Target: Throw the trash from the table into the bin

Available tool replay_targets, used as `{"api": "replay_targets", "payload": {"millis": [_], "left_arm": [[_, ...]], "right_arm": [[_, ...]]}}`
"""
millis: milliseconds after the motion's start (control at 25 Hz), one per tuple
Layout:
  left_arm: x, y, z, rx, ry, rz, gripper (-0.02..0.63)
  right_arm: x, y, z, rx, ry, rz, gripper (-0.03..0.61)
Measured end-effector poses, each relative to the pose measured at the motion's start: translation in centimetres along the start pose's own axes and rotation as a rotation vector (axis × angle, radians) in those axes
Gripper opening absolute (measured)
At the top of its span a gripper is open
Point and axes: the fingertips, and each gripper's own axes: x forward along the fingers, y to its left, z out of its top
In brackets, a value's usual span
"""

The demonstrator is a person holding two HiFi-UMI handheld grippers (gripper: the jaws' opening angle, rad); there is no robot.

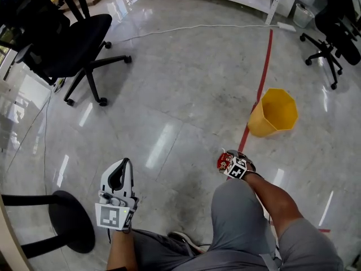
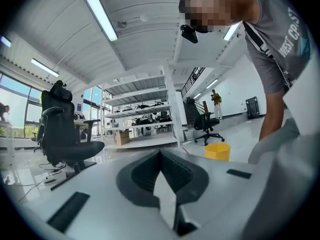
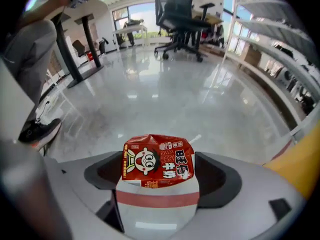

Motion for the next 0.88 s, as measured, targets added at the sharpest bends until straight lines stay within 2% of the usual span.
{"api": "replay_targets", "payload": {"millis": [120, 200, 320, 440, 520, 640, 800, 880], "left_arm": [[0.9, 1.5, 1.9, -0.025, -0.012, 0.048, 0.043], [0.5, 2.7, 4.4, -0.054, 0.012, 0.088, 0.043], [-0.1, 3.9, 11.8, -0.038, 0.029, 0.077, 0.043], [-0.9, 6.1, 19.8, -0.032, 0.035, 0.087, 0.043], [-2.1, 7.6, 24.2, -0.042, 0.059, 0.114, 0.043], [-3.2, 8.6, 30.3, -0.044, 0.081, 0.131, 0.043], [-3.1, 7.1, 38.1, -0.03, 0.117, 0.125, 0.043], [-2.8, 5.8, 42.1, -0.023, 0.13, 0.109, 0.043]], "right_arm": [[-11.3, -4.0, 7.9, 0.026, -0.21, -0.173, 0.454], [-20.7, -7.2, 11.7, 0.056, -0.295, -0.286, 0.454], [-34.5, -13.2, 13.0, 0.152, -0.316, -0.45, 0.454], [-44.8, -19.2, 11.6, 0.245, -0.253, -0.558, 0.454], [-49.1, -21.9, 10.8, 0.293, -0.205, -0.571, 0.454], [-52.4, -25.0, 10.1, 0.333, -0.145, -0.503, 0.454], [-57.2, -27.0, 11.4, 0.346, -0.093, -0.416, 0.456], [-61.5, -27.1, 13.2, 0.36, -0.12, -0.404, 0.456]]}}
